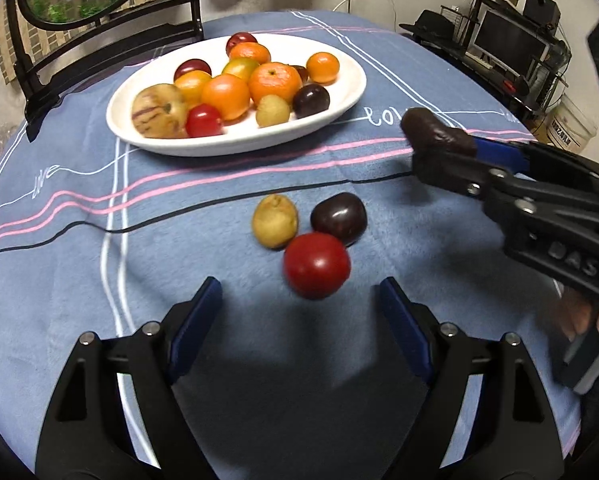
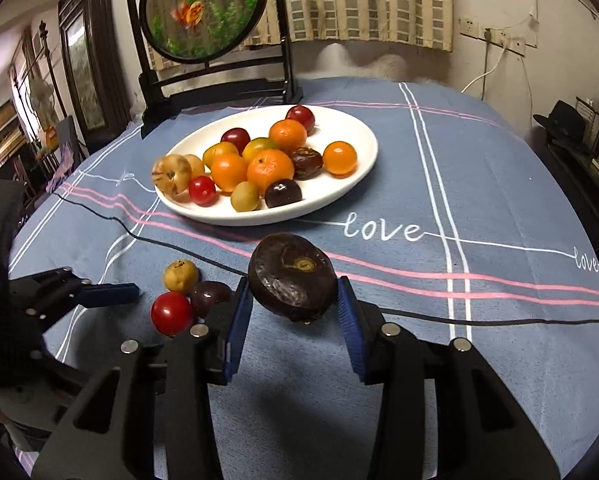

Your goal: Organize fruits

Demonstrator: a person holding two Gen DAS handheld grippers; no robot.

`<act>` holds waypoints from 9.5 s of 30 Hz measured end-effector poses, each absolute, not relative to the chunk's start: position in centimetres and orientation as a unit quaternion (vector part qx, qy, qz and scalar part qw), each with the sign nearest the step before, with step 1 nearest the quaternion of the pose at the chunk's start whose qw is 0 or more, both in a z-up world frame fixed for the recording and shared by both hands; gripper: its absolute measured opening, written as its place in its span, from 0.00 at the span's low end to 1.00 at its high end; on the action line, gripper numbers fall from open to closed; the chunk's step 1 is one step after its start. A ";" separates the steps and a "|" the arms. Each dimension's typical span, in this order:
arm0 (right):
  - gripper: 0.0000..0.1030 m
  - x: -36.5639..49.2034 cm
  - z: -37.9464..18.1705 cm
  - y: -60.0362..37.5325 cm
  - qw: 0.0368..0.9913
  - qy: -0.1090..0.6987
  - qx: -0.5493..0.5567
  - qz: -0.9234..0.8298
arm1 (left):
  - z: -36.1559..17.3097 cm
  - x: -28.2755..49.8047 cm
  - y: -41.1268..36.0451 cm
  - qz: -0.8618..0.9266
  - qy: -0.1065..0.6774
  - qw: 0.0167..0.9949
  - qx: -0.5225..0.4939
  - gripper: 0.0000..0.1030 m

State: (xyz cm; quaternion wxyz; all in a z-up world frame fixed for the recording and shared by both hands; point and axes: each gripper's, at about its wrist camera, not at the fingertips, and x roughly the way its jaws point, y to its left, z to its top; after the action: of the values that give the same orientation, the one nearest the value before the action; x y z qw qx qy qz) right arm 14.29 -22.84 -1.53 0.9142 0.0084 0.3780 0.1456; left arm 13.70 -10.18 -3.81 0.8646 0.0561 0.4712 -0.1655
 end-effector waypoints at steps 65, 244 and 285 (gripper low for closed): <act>0.53 18.6 1.1 -20.3 0.923 0.357 0.029 0.141 | 3.7 21.3 -2.8 -0.073 0.356 0.932 0.020 0.75; 0.39 16.8 1.7 -19.1 0.926 0.368 -0.013 0.079 | 4.5 18.8 -4.1 -0.067 0.384 0.921 0.008 0.85; 0.58 10.4 -4.0 -20.6 0.896 0.439 0.012 0.069 | -2.4 11.2 -3.5 -0.059 0.415 0.908 0.017 0.91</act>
State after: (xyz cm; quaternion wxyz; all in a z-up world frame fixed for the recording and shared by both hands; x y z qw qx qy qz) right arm 10.35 -20.64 -4.02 0.8960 0.0116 0.4386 0.0689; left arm 11.23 -3.50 -2.43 0.9078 0.0167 0.4149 -0.0587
